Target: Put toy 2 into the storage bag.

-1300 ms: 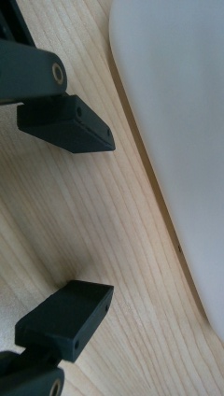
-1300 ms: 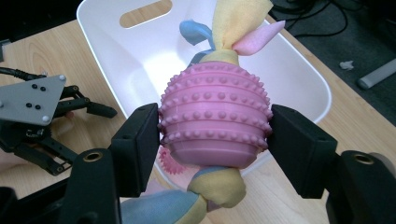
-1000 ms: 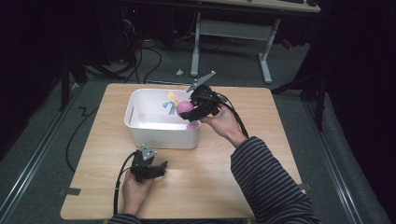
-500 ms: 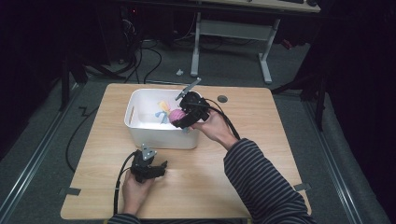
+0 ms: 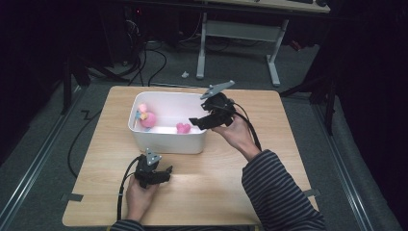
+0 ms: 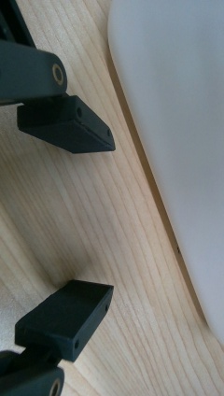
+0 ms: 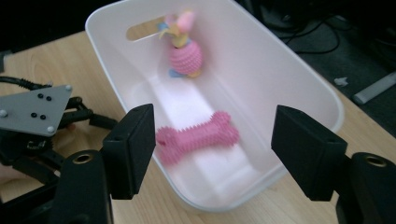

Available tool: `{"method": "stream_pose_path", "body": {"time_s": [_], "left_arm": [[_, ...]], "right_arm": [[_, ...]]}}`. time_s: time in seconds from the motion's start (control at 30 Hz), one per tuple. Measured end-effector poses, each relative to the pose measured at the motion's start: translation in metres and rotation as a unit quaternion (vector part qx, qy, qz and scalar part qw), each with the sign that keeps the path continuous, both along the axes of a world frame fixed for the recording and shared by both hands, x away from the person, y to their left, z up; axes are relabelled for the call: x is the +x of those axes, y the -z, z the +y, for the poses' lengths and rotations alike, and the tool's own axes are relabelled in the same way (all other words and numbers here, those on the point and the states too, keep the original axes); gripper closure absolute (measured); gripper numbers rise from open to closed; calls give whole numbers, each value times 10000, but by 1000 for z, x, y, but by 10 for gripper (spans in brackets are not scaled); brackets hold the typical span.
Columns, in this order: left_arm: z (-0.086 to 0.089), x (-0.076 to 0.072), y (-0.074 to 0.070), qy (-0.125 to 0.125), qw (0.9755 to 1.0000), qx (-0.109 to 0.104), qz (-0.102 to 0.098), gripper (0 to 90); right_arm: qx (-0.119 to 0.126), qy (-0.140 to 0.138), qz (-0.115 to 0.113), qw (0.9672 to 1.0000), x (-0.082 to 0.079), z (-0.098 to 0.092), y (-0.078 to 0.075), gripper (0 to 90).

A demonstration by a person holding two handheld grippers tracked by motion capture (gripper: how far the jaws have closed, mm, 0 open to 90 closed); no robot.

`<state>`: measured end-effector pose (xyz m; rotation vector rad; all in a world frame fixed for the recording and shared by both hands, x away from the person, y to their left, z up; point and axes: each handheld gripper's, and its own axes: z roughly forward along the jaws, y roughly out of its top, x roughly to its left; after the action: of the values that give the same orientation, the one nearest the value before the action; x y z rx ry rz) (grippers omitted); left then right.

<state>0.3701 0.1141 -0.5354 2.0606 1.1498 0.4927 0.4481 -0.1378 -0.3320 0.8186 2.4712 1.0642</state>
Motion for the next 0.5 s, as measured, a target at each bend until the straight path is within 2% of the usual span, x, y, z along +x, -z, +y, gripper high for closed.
{"method": "stream_pose_path", "body": {"time_s": [0.03,0.07,0.1,0.23,0.33,0.37,0.43,0.5], "left_arm": [[0,0,0,0,10000,0,0,260],[0,0,0,-7,10000,-3,-2,260],[0,0,0,-5,10000,-3,6,261],[0,0,0,-2,10000,-4,8,259],[0,0,0,-5,10000,-1,-1,257],[0,0,0,-5,10000,-1,-1,257],[0,-1,0,-16,10000,-1,-2,258],[0,-1,0,-16,10000,0,-3,258]], "right_arm": [[104,66,14,9999,-2,-6,0,318],[104,66,14,9999,-2,-6,0,318],[247,151,-9,9996,-5,-17,0,327],[316,314,6,9990,-9,-32,3,333],[369,466,-51,9982,-17,-50,2,340],[369,466,-51,9982,-17,-50,2,340],[470,581,-146,9971,-26,-66,-1,345],[499,641,-155,9966,-30,-71,-1,346]]}}
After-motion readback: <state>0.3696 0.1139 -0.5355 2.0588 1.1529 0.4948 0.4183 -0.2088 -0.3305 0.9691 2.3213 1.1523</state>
